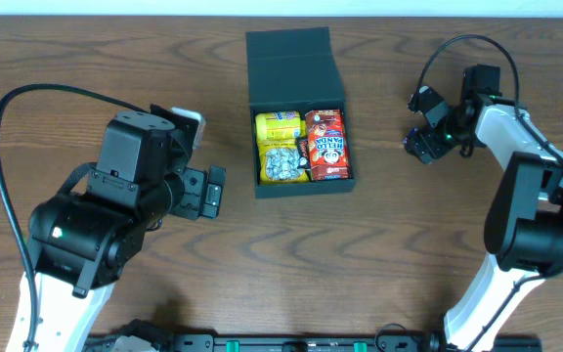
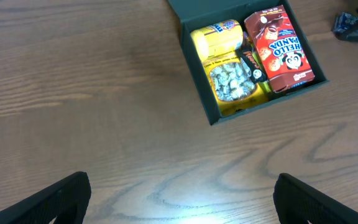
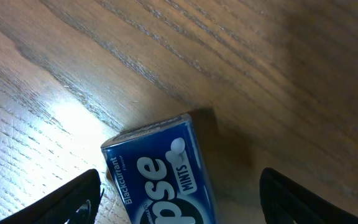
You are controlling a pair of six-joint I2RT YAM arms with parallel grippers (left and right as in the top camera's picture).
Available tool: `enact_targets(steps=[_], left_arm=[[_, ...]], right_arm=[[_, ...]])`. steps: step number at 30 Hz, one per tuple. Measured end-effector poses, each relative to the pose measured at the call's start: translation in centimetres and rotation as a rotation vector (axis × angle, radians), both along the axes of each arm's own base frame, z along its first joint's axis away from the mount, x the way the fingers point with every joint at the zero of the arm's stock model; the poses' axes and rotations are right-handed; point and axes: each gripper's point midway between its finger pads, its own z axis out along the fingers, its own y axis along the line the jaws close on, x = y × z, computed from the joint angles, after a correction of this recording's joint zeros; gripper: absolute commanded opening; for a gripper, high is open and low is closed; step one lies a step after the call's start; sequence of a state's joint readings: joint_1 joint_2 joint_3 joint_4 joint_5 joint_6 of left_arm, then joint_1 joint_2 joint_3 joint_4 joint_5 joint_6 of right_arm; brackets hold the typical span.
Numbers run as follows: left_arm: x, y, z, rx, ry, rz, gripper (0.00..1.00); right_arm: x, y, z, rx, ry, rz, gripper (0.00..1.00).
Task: Pack container
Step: 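Move the right gripper right to the blue Eclipse mints tin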
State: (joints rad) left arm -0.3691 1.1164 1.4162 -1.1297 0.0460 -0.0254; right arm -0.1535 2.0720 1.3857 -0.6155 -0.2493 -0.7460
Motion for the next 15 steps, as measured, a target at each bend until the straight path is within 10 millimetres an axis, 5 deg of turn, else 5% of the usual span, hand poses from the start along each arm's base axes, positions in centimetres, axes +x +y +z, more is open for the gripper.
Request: enact_targets(steps=[15], left_arm=[[0.01,0.0,0.01,0.0,0.0,0.0,0.95]], right_arm=[[0.05,-0.29,-0.05,-0.016,-0.001,-0.004,0.79]])
